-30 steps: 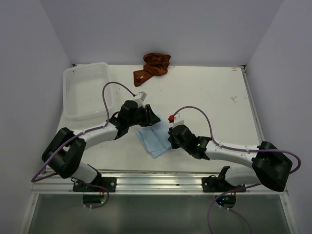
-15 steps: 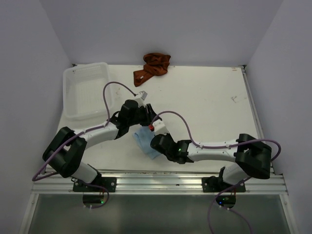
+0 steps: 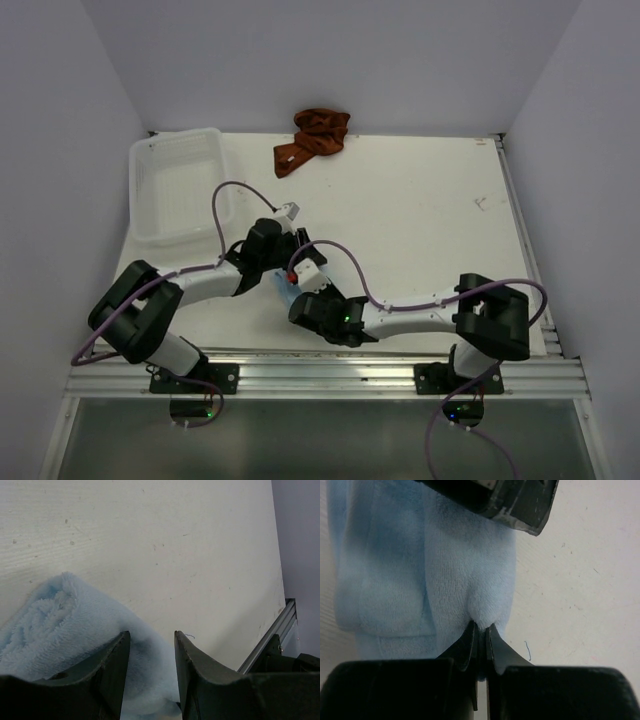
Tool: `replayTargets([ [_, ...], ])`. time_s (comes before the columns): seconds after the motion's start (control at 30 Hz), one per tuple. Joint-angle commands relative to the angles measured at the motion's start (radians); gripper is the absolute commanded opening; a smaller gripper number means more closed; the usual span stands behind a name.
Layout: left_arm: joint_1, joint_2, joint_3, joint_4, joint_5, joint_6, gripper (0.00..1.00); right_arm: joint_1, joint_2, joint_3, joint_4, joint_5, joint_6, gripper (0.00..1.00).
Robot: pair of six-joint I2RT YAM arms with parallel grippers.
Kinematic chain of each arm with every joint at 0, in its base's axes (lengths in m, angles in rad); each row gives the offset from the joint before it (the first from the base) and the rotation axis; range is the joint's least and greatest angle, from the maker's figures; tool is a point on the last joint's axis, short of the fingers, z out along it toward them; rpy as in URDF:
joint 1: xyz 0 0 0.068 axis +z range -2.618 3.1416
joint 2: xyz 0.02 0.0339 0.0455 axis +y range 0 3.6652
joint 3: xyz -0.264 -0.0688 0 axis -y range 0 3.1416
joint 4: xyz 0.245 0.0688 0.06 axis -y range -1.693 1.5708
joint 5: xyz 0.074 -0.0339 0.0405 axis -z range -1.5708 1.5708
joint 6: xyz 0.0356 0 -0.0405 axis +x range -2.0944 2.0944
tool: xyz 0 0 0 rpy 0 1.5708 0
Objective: Roll the towels
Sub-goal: Roll the towel
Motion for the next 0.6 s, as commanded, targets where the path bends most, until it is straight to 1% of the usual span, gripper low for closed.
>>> replayTargets([
  [0.0,-0.003,-0.035,-0.036,0.033,-0.03,0.013,0.45,0.038,0.026,0.055,-0.011,0.059,-0.01,0.0],
  [0.03,-0.002,-0.043,-0.062,0.039,-0.031,0.012,0.45,0.041,0.023,0.052,-0.005,0.04,-0.012,0.0],
  [0.1,-0.003,-0.057,-0.082,0.039,-0.042,0.015,0.46,0.044,-0.01,0.025,0.037,0.003,-0.012,0.07],
  [0.13,-0.003,-0.059,-0.099,0.039,-0.044,0.015,0.46,0.042,-0.026,-0.004,0.052,-0.029,-0.01,0.2],
  [0.23,-0.003,-0.069,-0.123,0.04,-0.05,0.018,0.46,0.041,-0.099,-0.032,0.081,-0.059,-0.007,0.42],
  [0.3,-0.002,-0.078,-0.129,0.039,-0.051,0.021,0.46,0.038,-0.136,-0.044,0.084,-0.076,0.004,0.47],
  [0.33,-0.003,-0.082,-0.134,0.037,-0.053,0.023,0.46,0.033,-0.185,-0.049,0.091,-0.082,0.019,0.51],
  [0.43,-0.002,-0.092,-0.145,0.033,-0.054,0.024,0.46,-0.019,-0.27,-0.099,0.147,-0.175,0.074,0.54],
  [0.47,-0.003,-0.094,-0.145,0.033,-0.054,0.024,0.46,-0.069,-0.326,-0.139,0.169,-0.213,0.091,0.55],
  [0.5,-0.002,-0.097,-0.146,0.03,-0.054,0.024,0.46,-0.101,-0.351,-0.161,0.216,-0.314,0.111,0.56],
  [0.53,-0.003,-0.098,-0.148,0.027,-0.054,0.024,0.46,-0.134,-0.373,-0.205,0.229,-0.363,0.155,0.58],
  [0.57,-0.003,-0.1,-0.148,0.025,-0.053,0.024,0.46,-0.198,-0.405,-0.224,0.267,-0.407,0.174,0.58],
])
